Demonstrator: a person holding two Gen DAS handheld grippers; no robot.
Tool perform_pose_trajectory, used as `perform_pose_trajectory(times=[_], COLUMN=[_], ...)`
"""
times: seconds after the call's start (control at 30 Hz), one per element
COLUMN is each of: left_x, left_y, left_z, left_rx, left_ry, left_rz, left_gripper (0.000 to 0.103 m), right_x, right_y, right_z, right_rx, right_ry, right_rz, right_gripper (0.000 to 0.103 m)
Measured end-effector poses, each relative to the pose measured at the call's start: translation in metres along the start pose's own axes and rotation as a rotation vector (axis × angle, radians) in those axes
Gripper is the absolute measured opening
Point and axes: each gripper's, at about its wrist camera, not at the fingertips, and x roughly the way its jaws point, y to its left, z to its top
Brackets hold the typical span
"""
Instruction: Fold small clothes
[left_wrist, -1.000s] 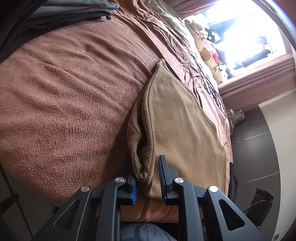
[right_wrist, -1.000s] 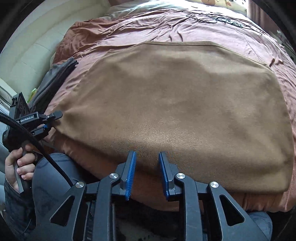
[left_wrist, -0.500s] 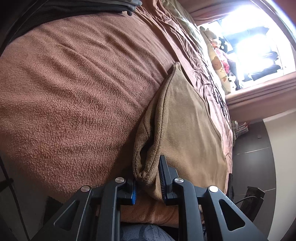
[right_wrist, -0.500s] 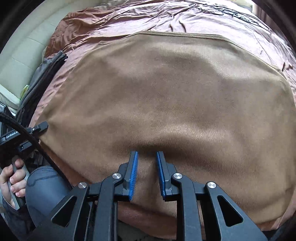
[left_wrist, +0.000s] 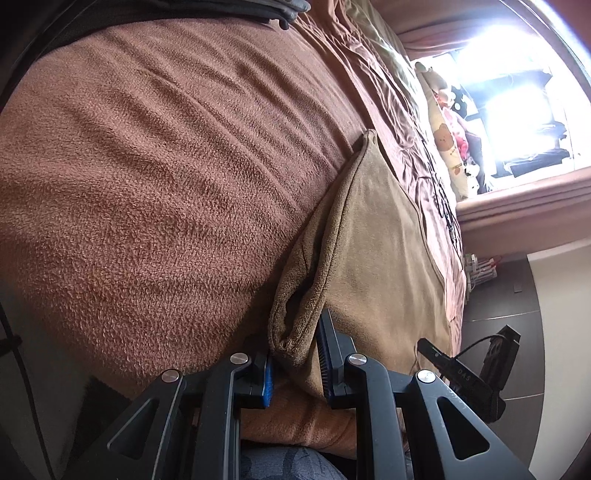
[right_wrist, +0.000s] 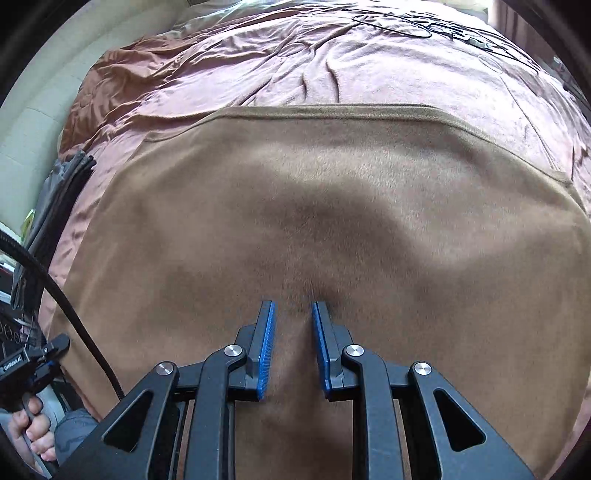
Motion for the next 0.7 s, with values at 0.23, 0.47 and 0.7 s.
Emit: perform_pose_trajectory(times=[0.23, 0.47, 0.7], left_x=[0.003, 0.006, 0.009], left_y=[-0.003, -0.004, -0.01], left_z=[0.001, -0.001, -0.001], left_rx=[-0.008, -0.027, -0.025], left_ry=[0.005, 0.007, 0.008], left_rz=[0.017, 0.025, 0.035], left_gripper=[0.019, 0.019, 0.019], right_x=[0.014, 0.035, 0.058], right_y=[-0.001, -0.004, -0.006], right_z=[0.033, 0.067, 0.093], right_rx=[-0.004, -0.017, -0.018], right_ry=[-0.019, -0.017, -0.024], right_rz=[-0.038, -0.086, -0.115], right_gripper=[0.013, 0.013, 0.013])
